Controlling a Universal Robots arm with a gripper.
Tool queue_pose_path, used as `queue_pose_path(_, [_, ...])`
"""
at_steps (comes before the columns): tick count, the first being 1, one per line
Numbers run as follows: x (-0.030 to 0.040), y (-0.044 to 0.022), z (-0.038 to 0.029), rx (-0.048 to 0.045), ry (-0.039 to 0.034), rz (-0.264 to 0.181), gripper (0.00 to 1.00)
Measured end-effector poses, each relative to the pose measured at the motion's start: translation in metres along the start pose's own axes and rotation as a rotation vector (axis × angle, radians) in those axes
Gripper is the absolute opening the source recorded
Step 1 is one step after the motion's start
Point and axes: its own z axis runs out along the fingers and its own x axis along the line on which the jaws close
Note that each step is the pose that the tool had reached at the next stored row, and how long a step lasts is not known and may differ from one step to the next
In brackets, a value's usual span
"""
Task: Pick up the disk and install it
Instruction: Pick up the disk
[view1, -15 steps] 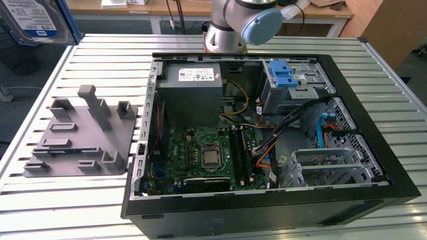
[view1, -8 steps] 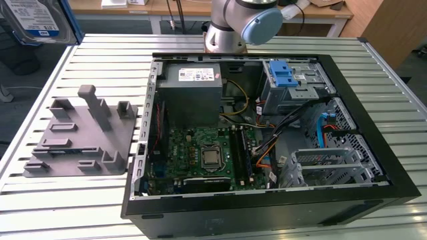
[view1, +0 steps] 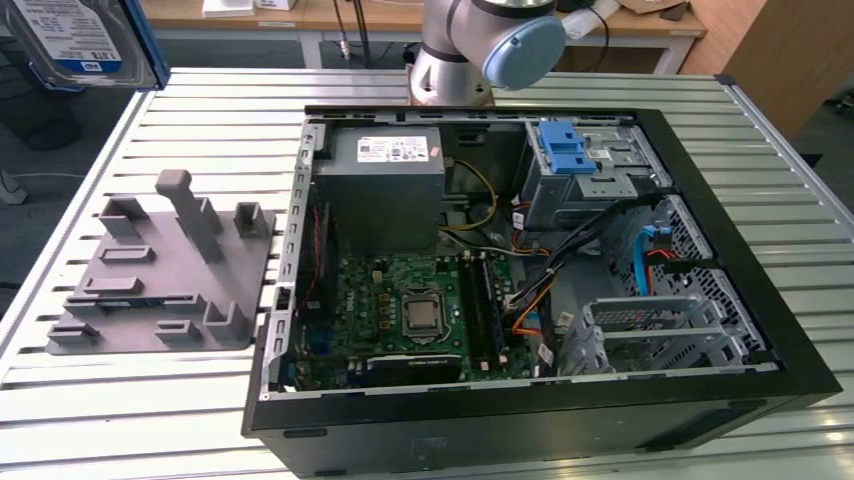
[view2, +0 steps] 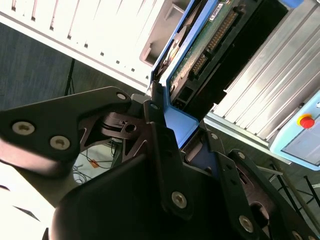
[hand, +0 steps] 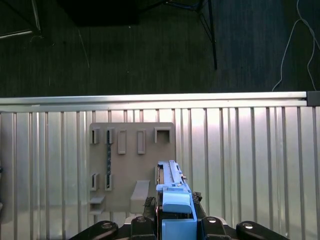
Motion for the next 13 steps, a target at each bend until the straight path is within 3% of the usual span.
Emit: queue_pose_path(13, [-0.0002, -0.0054, -0.0001, 0.0, 0.0, 0.0, 0.36])
